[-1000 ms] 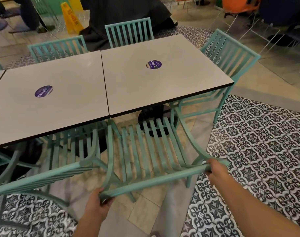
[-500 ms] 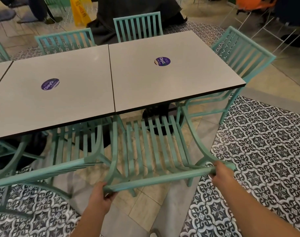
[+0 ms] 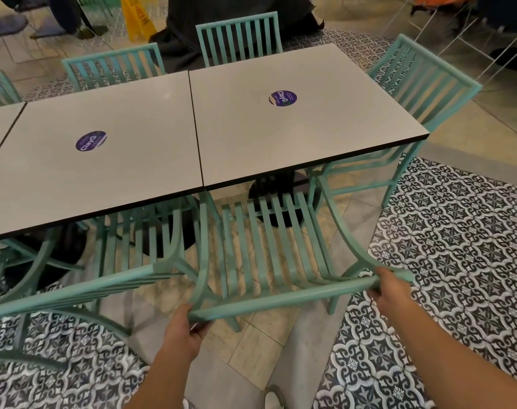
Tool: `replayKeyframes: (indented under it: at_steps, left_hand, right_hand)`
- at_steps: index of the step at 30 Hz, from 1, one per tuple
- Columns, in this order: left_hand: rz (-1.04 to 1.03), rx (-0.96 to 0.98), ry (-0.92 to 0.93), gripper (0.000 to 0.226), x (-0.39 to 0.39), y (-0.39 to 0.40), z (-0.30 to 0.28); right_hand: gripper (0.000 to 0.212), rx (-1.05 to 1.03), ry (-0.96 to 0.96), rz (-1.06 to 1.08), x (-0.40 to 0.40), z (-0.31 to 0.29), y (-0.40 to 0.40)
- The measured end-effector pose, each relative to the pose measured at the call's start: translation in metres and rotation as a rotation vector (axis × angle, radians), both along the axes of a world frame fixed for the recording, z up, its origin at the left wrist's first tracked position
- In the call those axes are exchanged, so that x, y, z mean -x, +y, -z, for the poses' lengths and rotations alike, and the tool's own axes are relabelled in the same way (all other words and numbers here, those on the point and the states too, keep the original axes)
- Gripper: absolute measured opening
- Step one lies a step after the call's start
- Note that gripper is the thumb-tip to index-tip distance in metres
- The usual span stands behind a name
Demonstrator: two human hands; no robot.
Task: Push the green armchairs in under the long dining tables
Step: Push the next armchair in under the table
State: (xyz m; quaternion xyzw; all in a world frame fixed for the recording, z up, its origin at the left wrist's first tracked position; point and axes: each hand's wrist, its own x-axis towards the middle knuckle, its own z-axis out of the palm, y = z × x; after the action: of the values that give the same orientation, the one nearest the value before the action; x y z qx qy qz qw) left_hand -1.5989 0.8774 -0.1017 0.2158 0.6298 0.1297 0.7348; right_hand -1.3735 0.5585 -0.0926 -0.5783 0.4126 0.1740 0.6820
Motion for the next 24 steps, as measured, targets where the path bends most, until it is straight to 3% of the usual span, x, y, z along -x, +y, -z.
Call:
replayKeyframes:
  at_steps: [8,24]
  left_hand:
    - [0.010,0.010,-0.009,0.044,0.004,0.004,0.004]
    - [0.090,-0.017,-0.007,0.029,0.008,0.002,0.007]
  right_hand:
    - [0.043,-0.051,-0.023,-0.021,0.000,0.002,-0.004]
    - [0.040,-0.055,-0.034,-0.010,-0.002,0.012,-0.005]
